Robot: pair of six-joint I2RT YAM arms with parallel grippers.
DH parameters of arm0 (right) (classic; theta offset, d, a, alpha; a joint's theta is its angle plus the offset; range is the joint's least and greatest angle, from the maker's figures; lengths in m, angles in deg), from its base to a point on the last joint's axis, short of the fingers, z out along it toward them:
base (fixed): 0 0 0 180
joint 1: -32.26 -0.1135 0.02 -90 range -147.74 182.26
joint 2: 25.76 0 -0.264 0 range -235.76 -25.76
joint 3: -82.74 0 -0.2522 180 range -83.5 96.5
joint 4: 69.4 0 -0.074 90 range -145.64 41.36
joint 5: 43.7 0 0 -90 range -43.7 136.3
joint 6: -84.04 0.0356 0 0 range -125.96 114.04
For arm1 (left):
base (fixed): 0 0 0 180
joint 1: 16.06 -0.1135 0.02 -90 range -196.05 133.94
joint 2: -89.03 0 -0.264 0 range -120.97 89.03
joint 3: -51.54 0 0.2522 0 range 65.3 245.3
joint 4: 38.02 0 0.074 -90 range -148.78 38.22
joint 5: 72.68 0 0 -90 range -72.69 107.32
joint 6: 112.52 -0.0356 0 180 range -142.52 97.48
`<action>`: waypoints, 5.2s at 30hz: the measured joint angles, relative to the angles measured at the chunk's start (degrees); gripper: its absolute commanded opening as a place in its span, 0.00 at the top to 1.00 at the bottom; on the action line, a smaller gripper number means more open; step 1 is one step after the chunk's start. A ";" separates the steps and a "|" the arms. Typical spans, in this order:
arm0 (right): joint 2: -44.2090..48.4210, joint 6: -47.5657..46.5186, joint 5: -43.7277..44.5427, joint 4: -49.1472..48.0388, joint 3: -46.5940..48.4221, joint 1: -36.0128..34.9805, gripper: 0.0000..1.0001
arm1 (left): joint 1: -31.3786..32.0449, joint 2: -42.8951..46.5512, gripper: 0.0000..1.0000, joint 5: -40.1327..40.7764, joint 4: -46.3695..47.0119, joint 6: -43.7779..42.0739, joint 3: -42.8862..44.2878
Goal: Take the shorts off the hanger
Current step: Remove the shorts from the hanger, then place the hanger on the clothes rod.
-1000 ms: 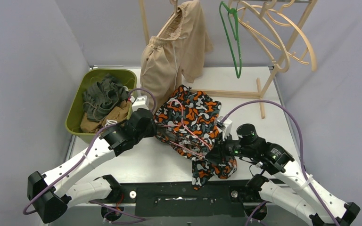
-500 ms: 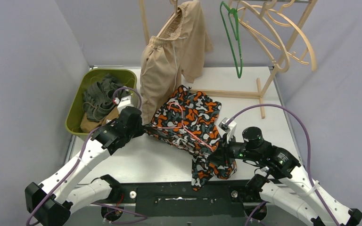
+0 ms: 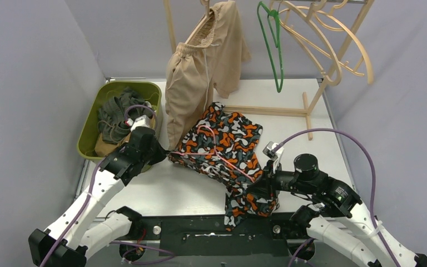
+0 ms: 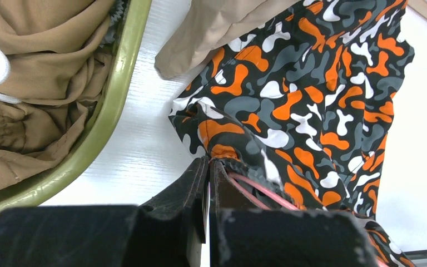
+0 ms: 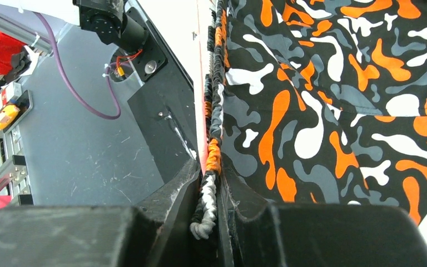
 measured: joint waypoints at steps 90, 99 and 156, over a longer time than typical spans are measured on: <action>-11.78 8.92 7.67 -14.47 -7.56 -2.73 0.51 | 26.58 0.92 1.00 7.61 45.07 40.46 -19.43; -5.81 8.46 5.73 -7.65 -7.58 -2.73 1.00 | 26.56 6.69 1.00 12.50 40.15 33.79 -18.27; -17.31 11.43 8.37 -26.73 -6.49 -10.91 0.97 | 26.43 10.40 0.95 11.04 32.35 18.71 -2.21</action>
